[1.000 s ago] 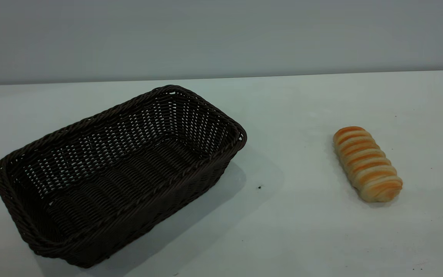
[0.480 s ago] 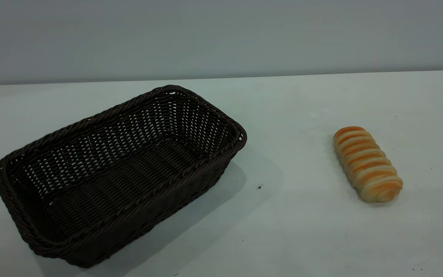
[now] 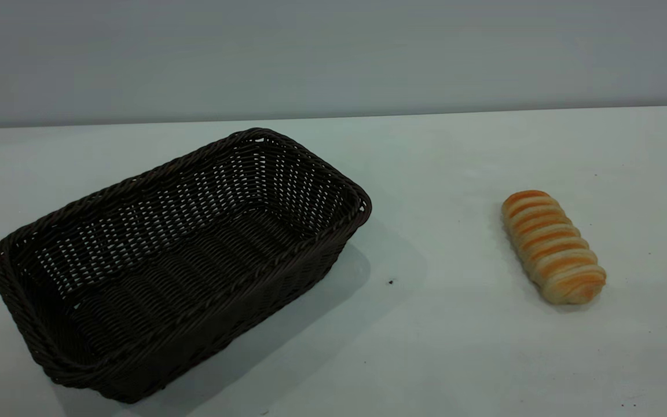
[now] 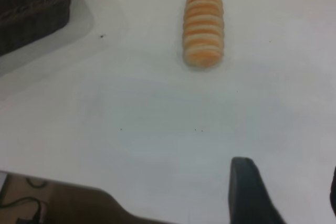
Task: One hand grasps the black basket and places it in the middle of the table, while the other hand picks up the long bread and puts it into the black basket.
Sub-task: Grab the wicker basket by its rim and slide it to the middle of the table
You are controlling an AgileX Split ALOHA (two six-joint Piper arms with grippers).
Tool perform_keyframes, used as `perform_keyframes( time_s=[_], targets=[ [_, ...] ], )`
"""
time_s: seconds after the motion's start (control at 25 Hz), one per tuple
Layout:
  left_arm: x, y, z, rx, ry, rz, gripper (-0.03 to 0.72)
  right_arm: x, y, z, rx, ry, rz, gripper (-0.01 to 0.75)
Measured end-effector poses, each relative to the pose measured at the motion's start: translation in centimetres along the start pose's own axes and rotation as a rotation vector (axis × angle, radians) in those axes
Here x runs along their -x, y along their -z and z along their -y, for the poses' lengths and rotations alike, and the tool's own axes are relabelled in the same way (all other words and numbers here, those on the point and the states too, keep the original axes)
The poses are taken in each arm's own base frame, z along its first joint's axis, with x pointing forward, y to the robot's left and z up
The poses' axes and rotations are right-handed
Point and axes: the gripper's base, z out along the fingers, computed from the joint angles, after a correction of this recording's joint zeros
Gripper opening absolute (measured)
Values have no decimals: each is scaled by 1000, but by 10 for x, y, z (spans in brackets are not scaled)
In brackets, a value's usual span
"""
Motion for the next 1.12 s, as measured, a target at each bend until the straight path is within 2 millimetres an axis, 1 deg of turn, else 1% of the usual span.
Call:
perform_keyframes(
  time_s=[0.32,0.4,0.48,0.64,0.72,0.8,0.96,1.04,1.12],
  targets=[
    [0,0,0,-1,1,0,529,0,0,0,5,-3,4,356],
    [0,0,0,-5,3,4,529,2,0,-1,13,-9,27,356],
    [6,4,2,-18,6,52,529,8,1,-4,41,-29,85,356],
    [33,23,7,-77,30,268,526,29,8,-9,107,-91,308,356],
    [48,26,10,-124,58,350,524,37,8,-9,118,-108,369,356],
    [62,24,14,-173,90,399,524,47,5,-6,117,-111,406,356],
    [93,9,16,-219,122,453,523,68,-14,3,84,-98,405,356],
    [108,-5,16,-218,118,451,523,80,-27,9,60,-113,410,356],
    [122,-22,14,-198,100,432,523,91,-45,17,38,-144,395,356]
  ],
)
